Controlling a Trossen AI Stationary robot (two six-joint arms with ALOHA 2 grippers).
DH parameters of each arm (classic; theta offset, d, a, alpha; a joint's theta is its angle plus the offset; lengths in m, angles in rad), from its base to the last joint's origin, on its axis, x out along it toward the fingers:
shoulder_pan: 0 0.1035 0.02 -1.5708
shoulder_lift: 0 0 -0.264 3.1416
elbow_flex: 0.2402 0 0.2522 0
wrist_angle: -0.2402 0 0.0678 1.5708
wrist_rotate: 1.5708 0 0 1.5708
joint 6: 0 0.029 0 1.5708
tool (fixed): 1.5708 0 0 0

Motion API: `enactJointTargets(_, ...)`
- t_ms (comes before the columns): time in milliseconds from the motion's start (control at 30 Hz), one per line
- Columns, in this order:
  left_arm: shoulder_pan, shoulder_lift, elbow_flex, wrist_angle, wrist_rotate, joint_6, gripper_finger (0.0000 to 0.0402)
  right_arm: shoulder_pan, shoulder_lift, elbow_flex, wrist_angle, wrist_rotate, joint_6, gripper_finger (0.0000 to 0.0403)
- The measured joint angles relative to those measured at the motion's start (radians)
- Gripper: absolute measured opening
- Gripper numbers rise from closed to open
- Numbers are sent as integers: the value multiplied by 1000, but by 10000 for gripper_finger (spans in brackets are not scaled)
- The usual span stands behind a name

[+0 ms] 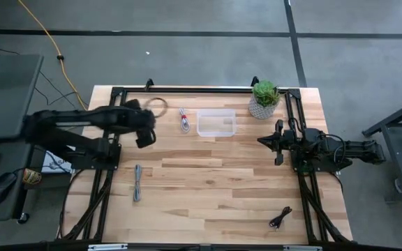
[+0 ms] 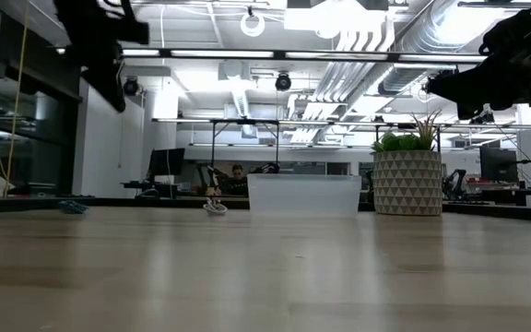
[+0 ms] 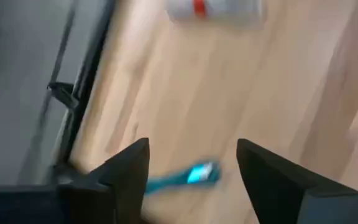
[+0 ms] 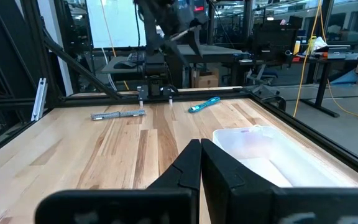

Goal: Pick and place USB-C Cables
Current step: Put the blue charger cable into the transparent bin

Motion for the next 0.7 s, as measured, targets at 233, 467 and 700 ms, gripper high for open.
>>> enactJointTargets(233,2,276,-6,-127,17,377,230,0,0,0,0,0,0,0)
enactJointTargets(467,-6,372,-103,-40,29,535,219,0,0,0,0,0,0,0)
enactJointTargets(700,13,377,-266,141,14,774,213,0,0,0,0,0,0,0)
